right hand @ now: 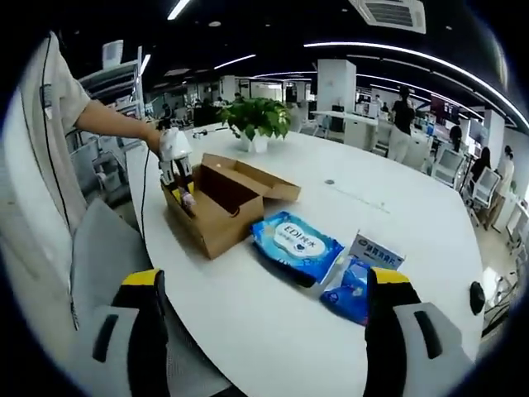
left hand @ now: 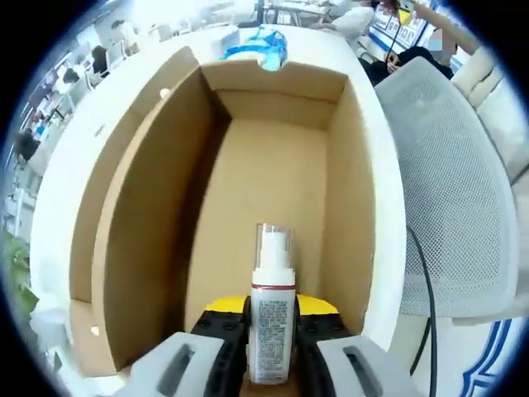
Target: Operate the shoe box by opening the lid, removing the specified soft item, and placing it in the target area until the item is outside and the box remains undamaged.
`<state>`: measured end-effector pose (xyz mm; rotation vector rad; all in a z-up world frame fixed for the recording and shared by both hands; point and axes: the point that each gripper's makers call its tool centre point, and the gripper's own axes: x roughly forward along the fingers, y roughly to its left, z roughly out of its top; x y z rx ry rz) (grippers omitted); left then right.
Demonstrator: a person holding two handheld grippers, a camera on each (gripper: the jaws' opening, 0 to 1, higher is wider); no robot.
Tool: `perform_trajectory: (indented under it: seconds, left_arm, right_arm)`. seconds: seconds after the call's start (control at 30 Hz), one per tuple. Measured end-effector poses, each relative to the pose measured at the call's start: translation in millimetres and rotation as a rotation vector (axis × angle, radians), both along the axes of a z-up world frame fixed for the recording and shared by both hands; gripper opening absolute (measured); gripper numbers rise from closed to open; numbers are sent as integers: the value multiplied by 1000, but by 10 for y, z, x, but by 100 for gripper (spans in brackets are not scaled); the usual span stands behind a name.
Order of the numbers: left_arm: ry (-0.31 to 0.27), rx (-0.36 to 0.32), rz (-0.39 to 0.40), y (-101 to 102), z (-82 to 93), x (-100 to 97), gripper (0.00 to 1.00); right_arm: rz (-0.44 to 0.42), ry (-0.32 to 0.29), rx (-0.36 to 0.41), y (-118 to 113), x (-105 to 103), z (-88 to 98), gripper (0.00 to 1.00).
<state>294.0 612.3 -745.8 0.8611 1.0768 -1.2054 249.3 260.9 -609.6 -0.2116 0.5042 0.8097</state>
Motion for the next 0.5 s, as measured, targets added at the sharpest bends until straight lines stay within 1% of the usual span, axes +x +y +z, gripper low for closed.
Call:
perform_trajectory:
  seconds: [0.03, 0.13, 0.3, 0.37, 0.5]
  left_arm:
    - [-5, -2, -2, -17, 21, 1, 19]
    - [-25, -17, -24, -106, 106, 0, 19]
    - [-52, -33, -52, -215, 223, 1, 19]
    - [-70, -45, -67, -272, 287, 5, 19]
    - [-84, -76, -82, -388, 409, -23, 19]
  right_arm:
    - [11, 0, 5, 43, 3, -1, 95]
    - [51, -10, -5, 142, 1, -14, 88]
    - [105, -28, 3, 341, -1, 5, 85]
    - [130, -38, -4, 405, -6, 0, 82]
    - [178, -56, -3, 570, -34, 14, 76]
